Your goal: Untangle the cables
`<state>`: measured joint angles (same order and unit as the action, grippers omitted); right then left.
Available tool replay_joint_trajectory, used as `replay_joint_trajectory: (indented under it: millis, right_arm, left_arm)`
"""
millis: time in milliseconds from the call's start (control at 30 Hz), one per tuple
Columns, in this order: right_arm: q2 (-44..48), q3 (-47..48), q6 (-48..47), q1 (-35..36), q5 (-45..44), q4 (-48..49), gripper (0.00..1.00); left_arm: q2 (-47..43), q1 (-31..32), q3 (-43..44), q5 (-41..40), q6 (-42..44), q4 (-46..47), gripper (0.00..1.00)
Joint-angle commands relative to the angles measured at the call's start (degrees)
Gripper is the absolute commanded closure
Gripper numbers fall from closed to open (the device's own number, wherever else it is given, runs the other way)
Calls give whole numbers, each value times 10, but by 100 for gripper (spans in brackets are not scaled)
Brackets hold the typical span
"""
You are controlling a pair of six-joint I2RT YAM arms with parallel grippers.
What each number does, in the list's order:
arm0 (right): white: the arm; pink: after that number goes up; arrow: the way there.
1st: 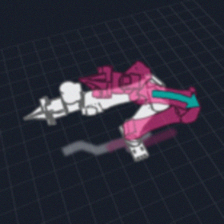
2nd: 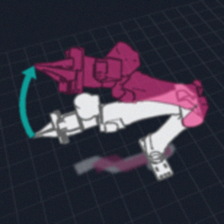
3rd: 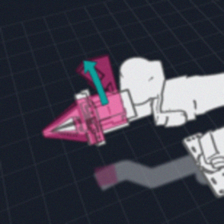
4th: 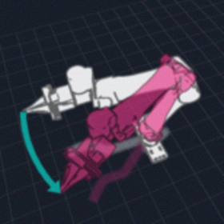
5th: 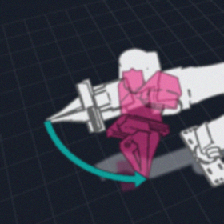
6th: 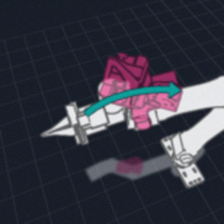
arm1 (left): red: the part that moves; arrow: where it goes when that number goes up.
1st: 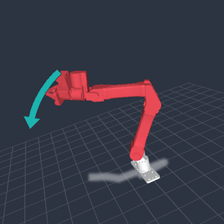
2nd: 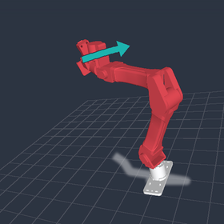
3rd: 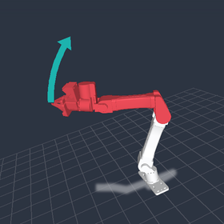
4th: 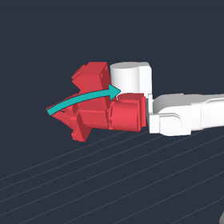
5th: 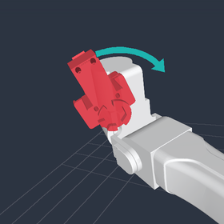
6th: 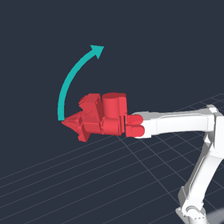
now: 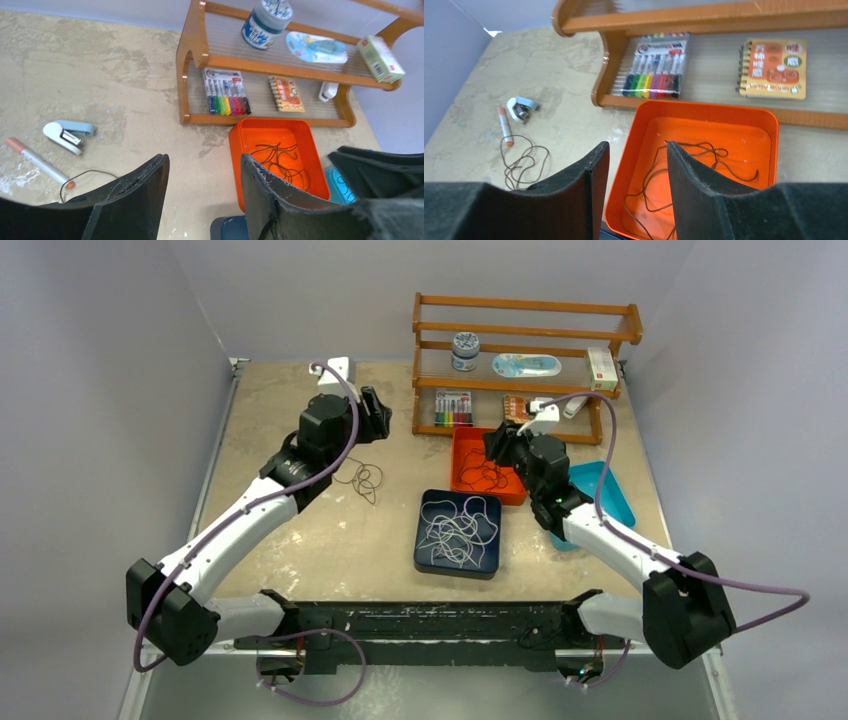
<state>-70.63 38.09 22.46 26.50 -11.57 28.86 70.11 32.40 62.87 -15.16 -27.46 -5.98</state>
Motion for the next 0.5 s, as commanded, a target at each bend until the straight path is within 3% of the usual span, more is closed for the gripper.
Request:
replay_joint_trajectory:
  millis: [0, 467]
  right_arm:
    - [28, 0, -58, -1, 47, 61, 50]
    - [-26, 48, -109, -1, 118, 74, 50]
  left_arm:
    - [16, -11, 1, -9, -16, -37, 47]
    - [86, -24, -33, -147, -114, -203, 50]
